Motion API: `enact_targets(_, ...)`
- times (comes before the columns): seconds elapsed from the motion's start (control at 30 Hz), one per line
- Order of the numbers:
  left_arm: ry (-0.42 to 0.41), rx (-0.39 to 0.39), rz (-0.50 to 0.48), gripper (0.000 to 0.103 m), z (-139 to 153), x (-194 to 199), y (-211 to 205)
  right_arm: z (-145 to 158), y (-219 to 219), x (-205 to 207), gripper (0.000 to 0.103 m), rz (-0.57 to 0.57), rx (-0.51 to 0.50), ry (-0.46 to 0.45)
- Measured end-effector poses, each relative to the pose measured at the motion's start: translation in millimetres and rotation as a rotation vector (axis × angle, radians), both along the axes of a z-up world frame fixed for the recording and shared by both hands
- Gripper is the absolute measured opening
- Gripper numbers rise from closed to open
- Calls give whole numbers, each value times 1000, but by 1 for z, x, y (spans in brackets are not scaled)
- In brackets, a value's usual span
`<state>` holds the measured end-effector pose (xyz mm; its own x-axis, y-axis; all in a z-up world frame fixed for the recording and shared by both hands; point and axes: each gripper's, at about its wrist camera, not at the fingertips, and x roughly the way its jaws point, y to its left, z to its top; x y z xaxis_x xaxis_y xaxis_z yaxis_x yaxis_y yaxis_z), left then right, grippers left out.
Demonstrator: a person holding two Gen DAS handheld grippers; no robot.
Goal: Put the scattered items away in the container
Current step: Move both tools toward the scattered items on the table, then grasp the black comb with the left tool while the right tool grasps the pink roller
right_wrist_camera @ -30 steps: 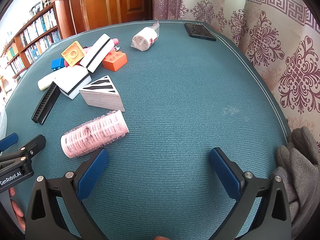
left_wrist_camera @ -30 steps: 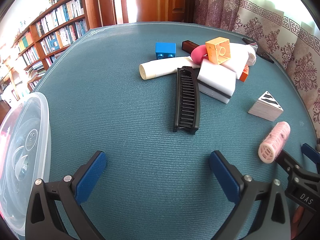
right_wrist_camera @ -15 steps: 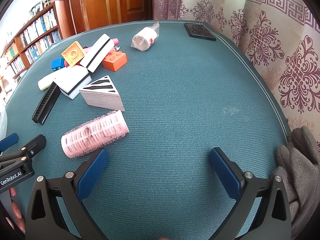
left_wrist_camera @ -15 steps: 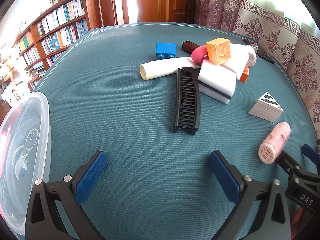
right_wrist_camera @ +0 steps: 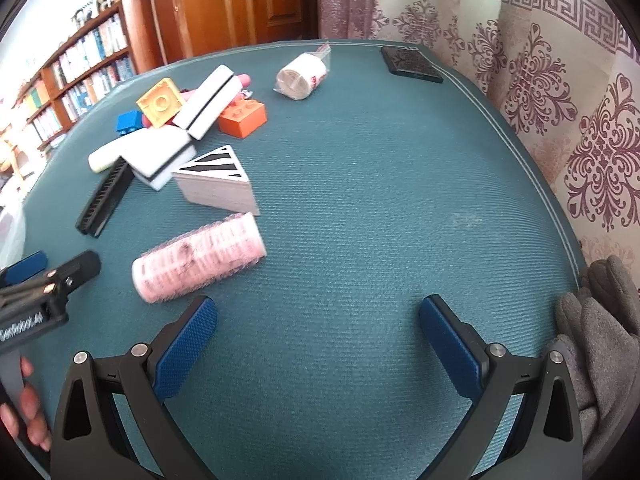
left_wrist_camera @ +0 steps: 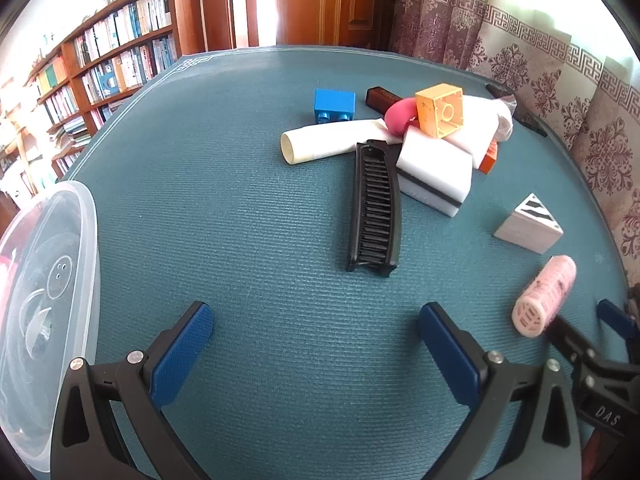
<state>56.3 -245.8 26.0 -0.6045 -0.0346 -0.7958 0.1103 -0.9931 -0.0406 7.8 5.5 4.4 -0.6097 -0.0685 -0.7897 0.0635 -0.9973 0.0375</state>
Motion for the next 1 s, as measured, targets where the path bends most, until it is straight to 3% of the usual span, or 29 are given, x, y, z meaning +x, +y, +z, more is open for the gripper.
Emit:
enact_targets(0.13,14,36,-7,103,3,-2,-4,3,1,6,103,52,-55,12)
enact_targets(0.4,21,21,-44,103,3,-15,-2,7,-17,13,98,150,-109,24)
enact_targets(0.57,32,22,-60,95,4,-27,-3,11,-27,8,91,190,-127,25)
enact_targets(0.87,48,29,-65,75,5,-50,-4,10,-38,-2,90,219,-126,23)
enact_targets(1.0,56,20,-73,72,4,-57,-1,10,-41,-6,86,217,-112,28)
